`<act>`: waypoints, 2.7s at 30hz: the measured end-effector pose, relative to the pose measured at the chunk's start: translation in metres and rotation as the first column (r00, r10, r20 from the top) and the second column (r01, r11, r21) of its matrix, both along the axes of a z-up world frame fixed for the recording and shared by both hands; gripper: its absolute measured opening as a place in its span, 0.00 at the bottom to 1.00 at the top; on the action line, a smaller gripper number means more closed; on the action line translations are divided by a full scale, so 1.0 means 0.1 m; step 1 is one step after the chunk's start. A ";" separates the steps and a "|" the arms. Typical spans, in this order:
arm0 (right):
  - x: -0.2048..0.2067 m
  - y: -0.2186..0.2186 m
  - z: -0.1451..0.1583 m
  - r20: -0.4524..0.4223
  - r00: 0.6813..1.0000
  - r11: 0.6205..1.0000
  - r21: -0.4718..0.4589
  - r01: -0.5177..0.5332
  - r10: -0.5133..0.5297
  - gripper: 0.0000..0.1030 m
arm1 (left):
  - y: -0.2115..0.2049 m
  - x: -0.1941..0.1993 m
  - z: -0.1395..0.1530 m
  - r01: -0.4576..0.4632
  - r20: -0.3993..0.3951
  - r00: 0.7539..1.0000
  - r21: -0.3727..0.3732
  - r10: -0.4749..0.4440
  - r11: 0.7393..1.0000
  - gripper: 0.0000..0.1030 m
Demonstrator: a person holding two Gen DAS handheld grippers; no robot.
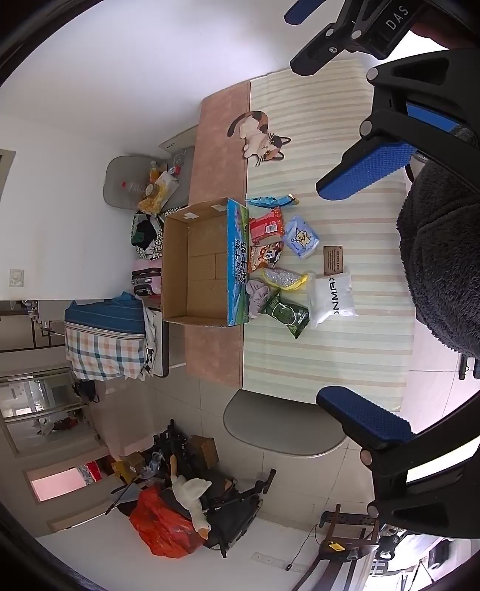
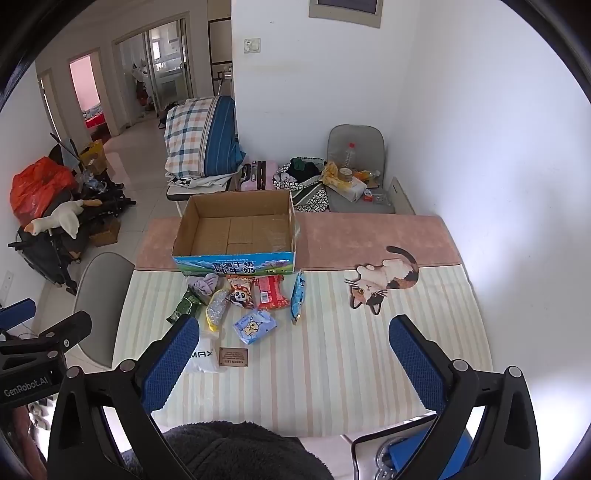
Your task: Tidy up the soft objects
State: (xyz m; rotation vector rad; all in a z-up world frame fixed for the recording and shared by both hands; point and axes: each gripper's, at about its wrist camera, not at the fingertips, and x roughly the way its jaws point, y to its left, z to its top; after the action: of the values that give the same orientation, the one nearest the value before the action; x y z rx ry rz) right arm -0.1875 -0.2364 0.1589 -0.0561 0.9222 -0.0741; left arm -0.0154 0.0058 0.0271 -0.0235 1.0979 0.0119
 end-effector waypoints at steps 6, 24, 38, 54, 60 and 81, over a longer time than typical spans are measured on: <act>0.09 0.02 0.01 0.004 1.000 1.000 0.004 0.003 -0.003 1.00 | 0.00 0.03 0.00 0.002 -0.001 1.000 0.003 -0.002 1.000 1.00; 0.21 0.06 0.03 0.001 1.000 1.000 0.007 0.012 -0.012 1.00 | 0.12 0.38 -0.18 -0.029 -0.008 1.000 0.012 0.029 0.999 1.00; 1.85 -0.04 -2.07 -0.315 0.949 0.989 0.138 0.058 -0.012 1.00 | 0.37 1.35 -2.66 -0.075 -0.469 0.879 0.038 0.084 0.996 1.00; 2.77 0.44 -5.41 -0.834 0.540 0.861 0.185 0.474 -0.118 0.97 | 0.35 1.33 -4.26 -0.183 -0.691 0.715 -0.036 0.108 0.982 0.97; 2.81 0.64 -5.87 -0.834 0.552 0.936 0.177 0.303 -0.021 0.72 | 0.28 1.12 -4.46 -0.187 -0.717 0.693 -0.071 0.080 0.980 0.97; 2.35 0.80 -6.98 -0.763 0.645 0.976 0.169 0.136 0.042 0.50 | 0.02 0.18 -4.46 -0.134 -0.625 0.775 -0.018 0.093 0.991 0.70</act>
State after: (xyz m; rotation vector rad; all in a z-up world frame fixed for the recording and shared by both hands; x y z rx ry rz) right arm 0.0476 -0.1569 -0.5393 0.1545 1.7955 0.0066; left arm 0.0023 0.0077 -0.4189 -0.1514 1.7685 0.1019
